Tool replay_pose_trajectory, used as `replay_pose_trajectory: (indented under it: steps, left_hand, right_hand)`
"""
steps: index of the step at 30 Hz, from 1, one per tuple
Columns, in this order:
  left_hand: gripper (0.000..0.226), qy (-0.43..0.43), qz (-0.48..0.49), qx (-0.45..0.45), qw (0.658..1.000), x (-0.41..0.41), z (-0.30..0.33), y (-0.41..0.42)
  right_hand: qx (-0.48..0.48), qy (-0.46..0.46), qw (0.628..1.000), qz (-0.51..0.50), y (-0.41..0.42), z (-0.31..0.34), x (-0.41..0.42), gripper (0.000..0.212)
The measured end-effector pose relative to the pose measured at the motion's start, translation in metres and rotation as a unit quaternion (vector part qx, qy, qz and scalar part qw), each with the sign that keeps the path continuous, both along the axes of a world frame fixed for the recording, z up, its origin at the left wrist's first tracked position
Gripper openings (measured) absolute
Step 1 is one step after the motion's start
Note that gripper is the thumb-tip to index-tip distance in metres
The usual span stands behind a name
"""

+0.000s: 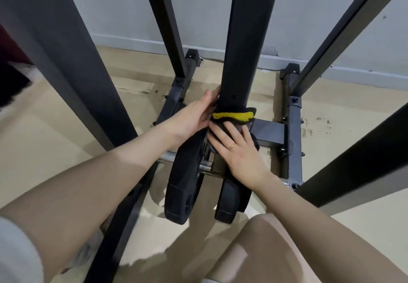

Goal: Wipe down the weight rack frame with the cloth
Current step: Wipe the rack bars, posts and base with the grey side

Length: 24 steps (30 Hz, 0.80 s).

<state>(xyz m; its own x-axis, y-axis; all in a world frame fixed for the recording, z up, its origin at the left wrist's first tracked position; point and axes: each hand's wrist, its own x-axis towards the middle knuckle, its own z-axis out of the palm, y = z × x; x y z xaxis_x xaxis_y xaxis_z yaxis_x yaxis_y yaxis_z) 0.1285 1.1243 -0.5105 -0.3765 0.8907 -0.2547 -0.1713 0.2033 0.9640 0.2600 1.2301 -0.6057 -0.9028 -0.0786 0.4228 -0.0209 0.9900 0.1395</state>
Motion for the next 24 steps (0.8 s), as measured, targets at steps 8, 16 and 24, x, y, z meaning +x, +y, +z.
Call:
replay_pose_trajectory:
  steps: [8, 16, 24]
  left_hand:
    - [0.068, 0.115, -0.037, -0.042, 0.992, -0.018, 0.006, -0.021]
    - [0.055, 0.111, 0.108, -0.12, 0.98, -0.078, -0.04, -0.125]
    - [0.063, 0.146, -0.005, -0.163, 0.976, -0.083, -0.107, -0.163]
  right_hand:
    - [-0.229, -0.074, 0.971, -0.002, -0.035, 0.022, 0.008, 0.041]
    - [-0.296, 0.085, 0.942, -0.136, -0.162, 0.037, -0.065, 0.033]
    - [-0.323, -0.12, 0.847, -0.405, -0.192, -0.07, -0.128, 0.035]
